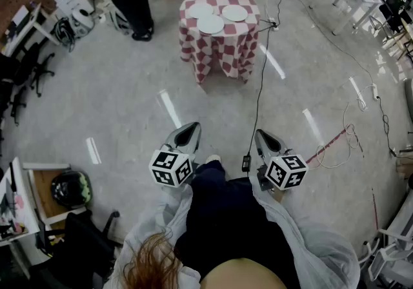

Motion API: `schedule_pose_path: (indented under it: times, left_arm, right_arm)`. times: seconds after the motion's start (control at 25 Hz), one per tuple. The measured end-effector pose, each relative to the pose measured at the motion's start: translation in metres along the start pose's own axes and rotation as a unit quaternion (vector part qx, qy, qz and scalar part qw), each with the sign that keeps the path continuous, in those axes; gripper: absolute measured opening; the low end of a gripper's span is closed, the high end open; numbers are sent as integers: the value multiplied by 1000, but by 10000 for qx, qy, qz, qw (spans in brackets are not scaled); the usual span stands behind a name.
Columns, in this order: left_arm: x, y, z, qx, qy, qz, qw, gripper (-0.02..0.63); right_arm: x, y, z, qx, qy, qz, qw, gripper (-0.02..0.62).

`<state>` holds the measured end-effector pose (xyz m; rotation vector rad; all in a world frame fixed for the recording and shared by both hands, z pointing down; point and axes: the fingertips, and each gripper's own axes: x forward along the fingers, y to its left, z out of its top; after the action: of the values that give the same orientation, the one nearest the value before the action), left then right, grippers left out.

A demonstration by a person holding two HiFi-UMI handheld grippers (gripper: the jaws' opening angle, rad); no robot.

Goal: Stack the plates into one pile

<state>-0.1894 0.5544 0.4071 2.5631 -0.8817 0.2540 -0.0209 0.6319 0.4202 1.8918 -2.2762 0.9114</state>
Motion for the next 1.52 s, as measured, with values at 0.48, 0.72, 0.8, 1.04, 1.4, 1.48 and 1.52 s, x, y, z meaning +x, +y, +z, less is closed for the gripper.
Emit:
schedule_pose_path:
  times: [0.48, 0.72, 0.8, 1.04, 1.4, 1.48, 1.52]
  left_arm:
    - [9, 26, 9, -162, -109, -21, 9998, 18]
    - [18, 44, 15, -24, -43, -36, 10000, 18]
    - [21, 53, 18, 15, -37, -29, 10000, 18]
    - [29, 77, 16, 2, 78, -67, 9999, 18]
    - [52, 91, 24, -1, 79, -22, 10000, 18]
    - [60, 98, 26, -59, 70, 15, 10000, 18]
    - [65, 101, 28, -85, 57, 44, 9999, 18]
  right_arm:
    - [21, -2, 14, 222, -242, 55, 9994, 2]
    - [44, 1, 36, 2601, -860, 1086, 9556, 164]
    - [53, -3, 45, 3481, -1127, 1402, 9200, 188]
    - [71, -18, 55, 4001, -1517, 1433, 8924, 250]
    - [100, -32, 50, 1545, -563, 235, 9861, 250]
    - [111, -33, 57, 921, -463, 86, 9946, 247]
    - [118, -35, 59, 751, -407, 69, 9963, 241]
